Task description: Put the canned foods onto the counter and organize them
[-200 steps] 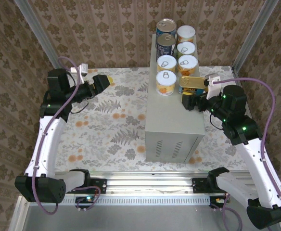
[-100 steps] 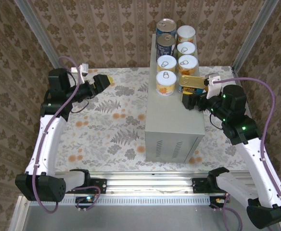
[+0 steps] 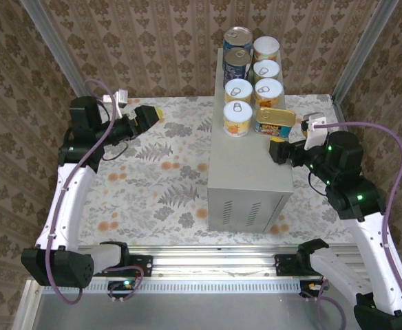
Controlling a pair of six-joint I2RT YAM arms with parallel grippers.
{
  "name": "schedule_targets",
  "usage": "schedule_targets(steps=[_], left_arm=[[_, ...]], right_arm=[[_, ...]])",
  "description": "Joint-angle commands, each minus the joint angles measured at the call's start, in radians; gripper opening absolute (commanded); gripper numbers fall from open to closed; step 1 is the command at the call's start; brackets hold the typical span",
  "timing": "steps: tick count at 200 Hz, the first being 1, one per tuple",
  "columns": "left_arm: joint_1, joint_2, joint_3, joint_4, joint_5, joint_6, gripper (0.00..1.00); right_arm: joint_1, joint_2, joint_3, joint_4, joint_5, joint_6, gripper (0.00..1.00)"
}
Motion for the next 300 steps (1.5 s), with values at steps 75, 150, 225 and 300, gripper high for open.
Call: schedule_targets(steps=[75, 150, 225, 300], left_arm=[[-0.025, 0.019, 0.043, 0.008, -0.012, 0.014, 1.00], [-0.025, 0.017, 0.049, -0.012, -0.020, 0.029, 1.00], [-0.025, 0.014, 0.045, -0.012, -0.020, 0.031, 1.00], [-0.025, 0.013, 0.041, -0.011, -0.021, 0.028, 1.00]], right_arm=[[-0.038, 0.004, 0.008, -0.112, 0.122, -0.010, 1.00], [-0.043, 0.042, 0.015, -0.078, 0.114, -0.005, 1.00], [-0.052, 0.053, 0.012, -0.068, 0.116, -0.003, 1.00], [-0.103, 0.012, 0.016, -0.105, 0.104, 0.007, 1.00]])
